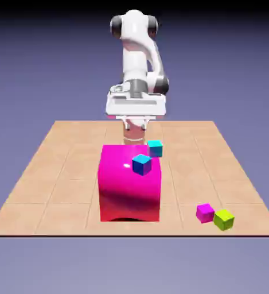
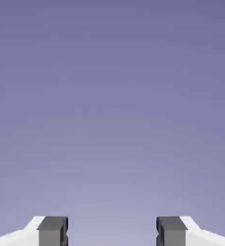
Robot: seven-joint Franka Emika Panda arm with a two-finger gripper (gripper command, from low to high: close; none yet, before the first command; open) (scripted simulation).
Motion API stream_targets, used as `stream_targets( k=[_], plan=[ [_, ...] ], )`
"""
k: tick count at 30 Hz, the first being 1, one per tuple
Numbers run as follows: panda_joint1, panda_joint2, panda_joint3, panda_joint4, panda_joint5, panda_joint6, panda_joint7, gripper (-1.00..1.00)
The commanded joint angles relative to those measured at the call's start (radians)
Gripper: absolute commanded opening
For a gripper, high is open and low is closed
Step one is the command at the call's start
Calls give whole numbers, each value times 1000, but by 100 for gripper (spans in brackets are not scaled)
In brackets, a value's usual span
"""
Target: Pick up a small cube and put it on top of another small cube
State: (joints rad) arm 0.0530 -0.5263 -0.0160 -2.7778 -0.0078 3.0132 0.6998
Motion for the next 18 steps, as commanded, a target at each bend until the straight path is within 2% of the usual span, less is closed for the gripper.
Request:
stream_targets(
  k=[1, 18],
  plan=[
    [34, 36, -13, 27, -6, -20, -34, 0],
    [612, 652, -239, 480, -117, -355, -616, 0]
  ],
)
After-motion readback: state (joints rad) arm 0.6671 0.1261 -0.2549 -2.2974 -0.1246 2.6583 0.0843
